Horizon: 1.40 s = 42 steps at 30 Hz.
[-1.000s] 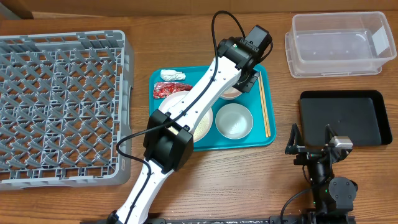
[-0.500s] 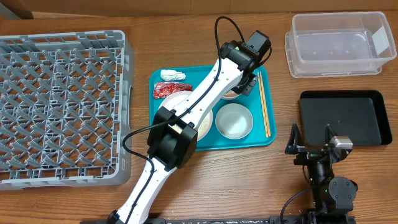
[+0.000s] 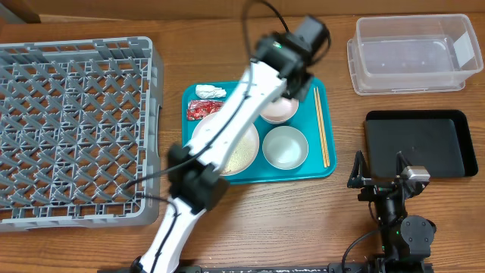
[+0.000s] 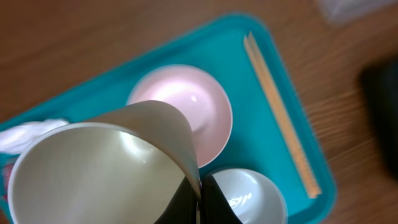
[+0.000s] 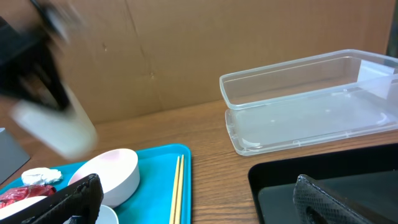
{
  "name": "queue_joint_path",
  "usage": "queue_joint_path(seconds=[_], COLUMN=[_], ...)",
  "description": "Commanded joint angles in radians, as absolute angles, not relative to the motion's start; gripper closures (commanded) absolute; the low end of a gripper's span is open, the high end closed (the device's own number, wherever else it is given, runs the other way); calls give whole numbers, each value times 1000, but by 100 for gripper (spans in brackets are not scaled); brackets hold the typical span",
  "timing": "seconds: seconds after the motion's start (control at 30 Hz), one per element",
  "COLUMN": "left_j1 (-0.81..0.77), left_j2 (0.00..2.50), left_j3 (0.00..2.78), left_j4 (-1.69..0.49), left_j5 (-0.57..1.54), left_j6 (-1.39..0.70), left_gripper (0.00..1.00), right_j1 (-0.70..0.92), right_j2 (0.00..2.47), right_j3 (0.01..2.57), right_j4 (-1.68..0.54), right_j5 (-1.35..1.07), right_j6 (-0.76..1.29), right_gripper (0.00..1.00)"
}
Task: Sort waste into correct bins and load items into the dishwasher
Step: 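Lift the white cup and carry it over the grey dish rack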
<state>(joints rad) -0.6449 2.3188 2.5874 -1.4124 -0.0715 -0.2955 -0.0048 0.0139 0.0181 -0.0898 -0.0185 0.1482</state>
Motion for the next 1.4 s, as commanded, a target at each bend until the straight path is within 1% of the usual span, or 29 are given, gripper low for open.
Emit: queue_joint_path(seconds=[0.0,0.13,0.3,0.4,0.47,0.7,0.73,0.8,0.83,0.93,1.07,1.23,1.37], left_j1=[-557,-428,-170,-6,92,351,384,437,470,543,619,653,660], left_j2=[2131,2037,2008,2027,2035,2035,2035,2035,2035,2035,2035,2035,2035], left_j3=[2649,2649,2648,2635,2602,2420,2382,2313,2267,2171,2053,1888,1772], left_j4=[-1428,-1478,-1602,-1690,-1690,-1654,-1642,-1610,-1574,-1457,-1316,-1107,-915], left_j5=[-22,134,375,490,591,632,667,807,931,1122,1155,1213,1250], left_j6=[-383,-396,-388,-322,-226,-111,-83,-38,-8,22,19,11,-86], left_gripper=[96,96,96,96,96,96,96,96,96,96,96,96,96], right_j1=[1,1,1,1,1,1,1,1,1,1,1,1,1], right_j2=[3,3,3,3,3,3,3,3,3,3,3,3,3], right_j3=[8,8,8,8,8,8,8,8,8,8,8,8,8], right_j4=[-84,-84,-84,-84,-84,-84,-84,-84,-84,-84,-84,-84,-84], right_j5=[-12,-12,-12,-12,-12,-12,-12,-12,-12,-12,-12,-12,-12], right_j6=[141,141,141,141,141,141,141,141,141,141,141,141,141], right_gripper=[0,0,0,0,0,0,0,0,0,0,0,0,0])
